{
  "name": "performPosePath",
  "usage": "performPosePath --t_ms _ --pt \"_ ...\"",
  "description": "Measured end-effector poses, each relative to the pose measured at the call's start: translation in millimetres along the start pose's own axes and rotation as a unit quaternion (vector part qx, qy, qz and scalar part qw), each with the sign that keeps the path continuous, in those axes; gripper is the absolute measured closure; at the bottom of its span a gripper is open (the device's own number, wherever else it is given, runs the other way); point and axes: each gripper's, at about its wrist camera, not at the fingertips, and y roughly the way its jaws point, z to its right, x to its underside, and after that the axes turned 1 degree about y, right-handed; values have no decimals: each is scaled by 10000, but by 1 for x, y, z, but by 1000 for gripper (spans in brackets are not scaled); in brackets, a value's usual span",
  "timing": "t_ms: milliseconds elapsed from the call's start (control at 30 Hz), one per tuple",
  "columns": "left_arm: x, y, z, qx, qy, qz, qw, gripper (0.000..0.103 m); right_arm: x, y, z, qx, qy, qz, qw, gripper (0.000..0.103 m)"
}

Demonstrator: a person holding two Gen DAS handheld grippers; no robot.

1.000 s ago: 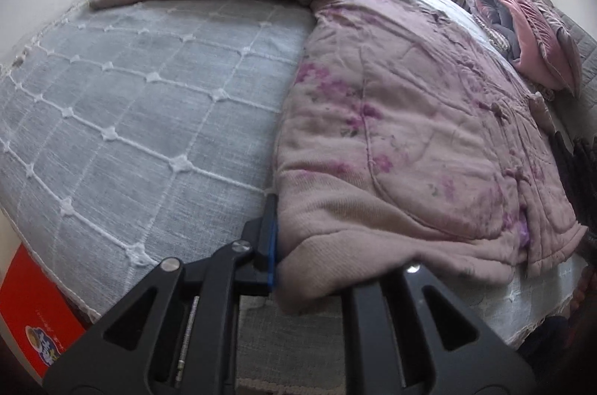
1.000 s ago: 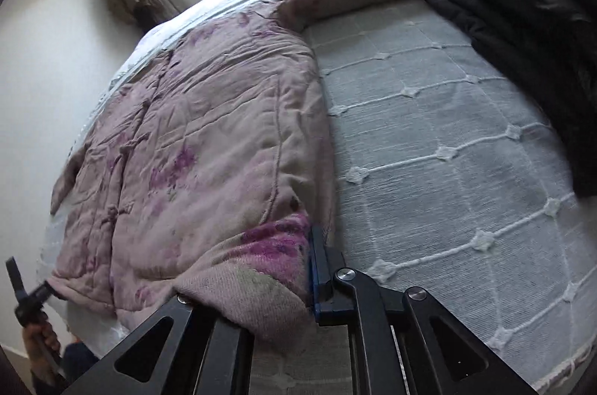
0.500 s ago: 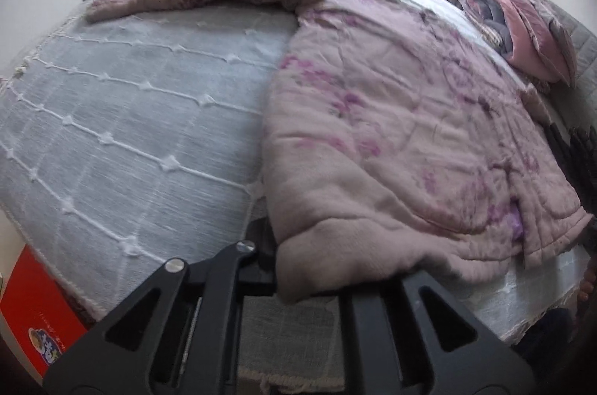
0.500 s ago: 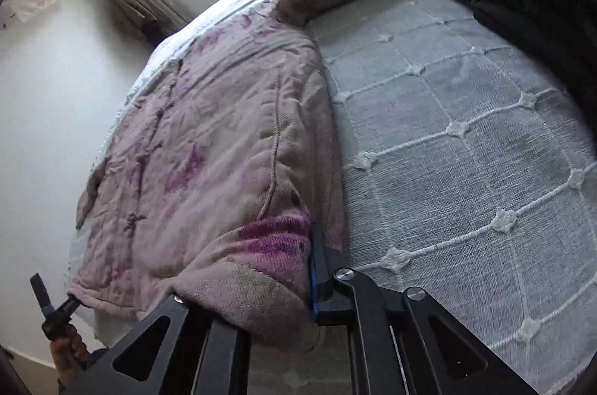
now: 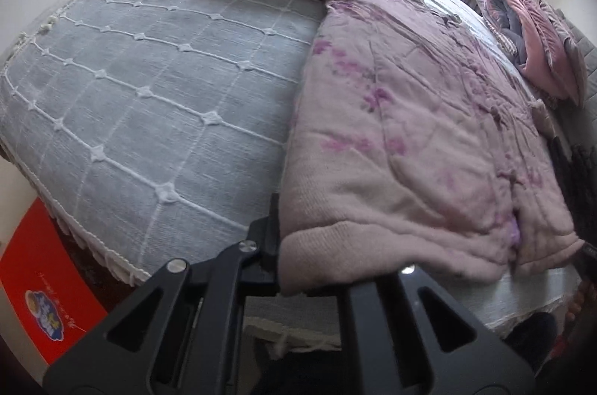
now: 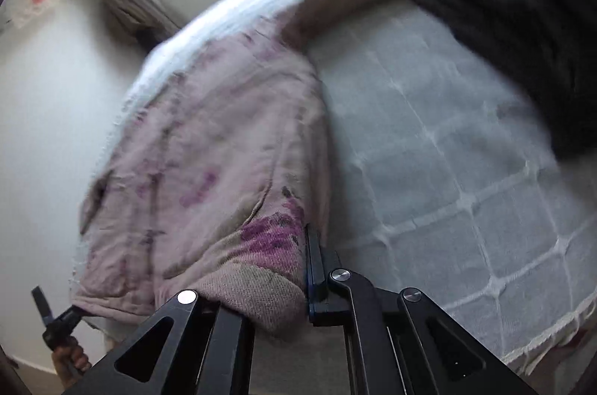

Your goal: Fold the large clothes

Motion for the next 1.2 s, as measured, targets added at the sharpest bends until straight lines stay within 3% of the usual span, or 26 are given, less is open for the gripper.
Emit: performPosePath --t_ms 167,300,400,467,533,567,633,667,700,767,800,867,933,1000,1100,1200 --pt "-1 -13 11 -140 135 265 9995 93 2 -14 -8 -156 -346 304 9988 98" --pt "7 -19 4 -22 -35 95 9999 92 3 -6 -40 419 -1200 0 9919 88" --pt "9 -33 -16 217 -394 -2 9990 90 17 -1 -39 672 -1407 -167 9876 82" --pt "1 -48 -23 164 -457 139 9987 86 23 -8 -31 618 -1288 -275 9894 82" --pt "-9 -58 -21 30 -400 312 9987 73 24 -29 -27 669 -1243 -220 9897 82" --pt "-16 -61 -18 51 -392 393 9984 66 23 -40 -28 584 -1255 -108 9903 82" --pt "-29 -65 -10 110 -489 545 9973 65 12 -67 -35 270 -1217 308 9917 79" --pt "-34 -66 -5 152 -529 636 9965 65 6 -79 -38 101 -1162 560 9916 73" --pt "-41 -67 3 261 -564 760 9952 64 1 -85 -40 -18 -1124 702 9912 54" --pt "-51 -60 24 529 -549 815 9938 59 -9 -90 -47 -114 -1098 999 9889 24" --pt "-57 -51 40 681 -483 728 9938 57 -12 -86 -53 -3 -1203 1093 9867 24" --pt "-63 -27 75 861 -199 477 9949 56 -18 -58 -66 72 -1430 894 9857 24" --pt "-68 4 105 822 70 130 9965 56 -21 -17 -70 -61 -1431 354 9891 24" --pt "-68 39 126 675 226 -174 9973 56 -16 22 -70 159 -1512 -61 9883 24" --pt "-57 97 139 268 256 -954 9948 55 -9 67 -58 609 -1499 -656 9846 25" --pt "-60 94 146 98 100 -768 9970 51 -3 71 -57 747 -1724 -679 9798 25"
